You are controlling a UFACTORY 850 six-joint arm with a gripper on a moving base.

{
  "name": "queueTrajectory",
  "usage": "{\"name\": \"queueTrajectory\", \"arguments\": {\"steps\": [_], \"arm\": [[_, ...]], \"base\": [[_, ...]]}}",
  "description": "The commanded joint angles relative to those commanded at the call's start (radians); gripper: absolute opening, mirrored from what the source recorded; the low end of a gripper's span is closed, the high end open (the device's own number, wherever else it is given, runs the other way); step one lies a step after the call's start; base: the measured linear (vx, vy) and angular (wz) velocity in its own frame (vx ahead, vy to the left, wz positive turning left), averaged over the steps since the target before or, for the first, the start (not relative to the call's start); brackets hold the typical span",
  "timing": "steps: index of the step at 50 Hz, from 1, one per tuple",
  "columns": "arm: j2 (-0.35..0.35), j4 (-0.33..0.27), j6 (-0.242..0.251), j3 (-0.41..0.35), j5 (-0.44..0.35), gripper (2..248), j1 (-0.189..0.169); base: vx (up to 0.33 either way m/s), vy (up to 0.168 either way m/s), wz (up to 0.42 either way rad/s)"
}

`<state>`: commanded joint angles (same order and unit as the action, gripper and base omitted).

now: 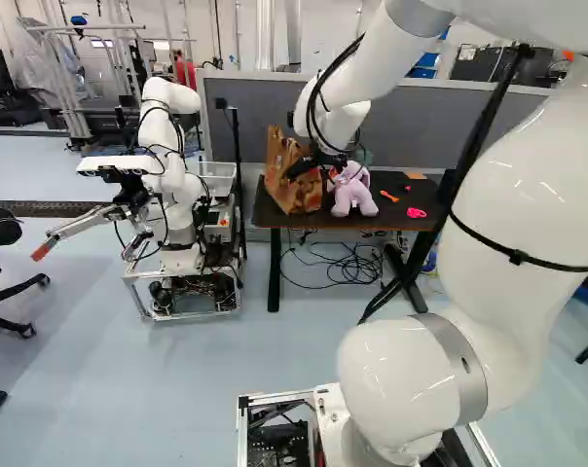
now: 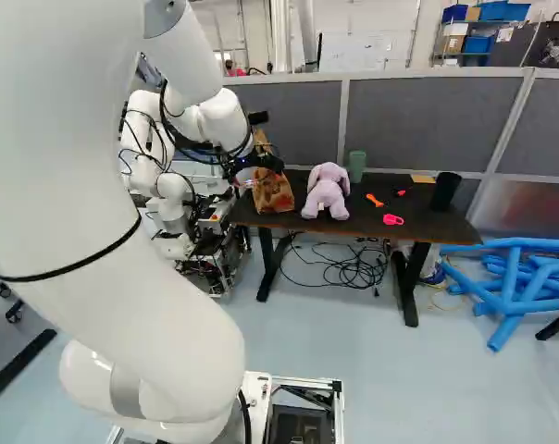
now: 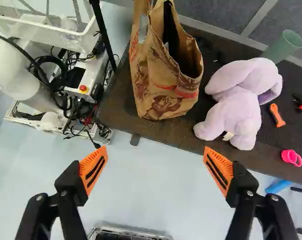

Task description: Pick up the bag on the ground and place it on the table

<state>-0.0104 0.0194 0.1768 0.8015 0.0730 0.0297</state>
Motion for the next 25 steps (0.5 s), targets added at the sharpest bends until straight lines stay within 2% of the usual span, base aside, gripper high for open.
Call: {"name": "queueTrajectory", "arguments": {"steps": [25], "arm": [[0.101,-0.007,-0.062,-0.249,-0.330,247,-0.010]], "base": [[0.000,0.000,0.000]]}}
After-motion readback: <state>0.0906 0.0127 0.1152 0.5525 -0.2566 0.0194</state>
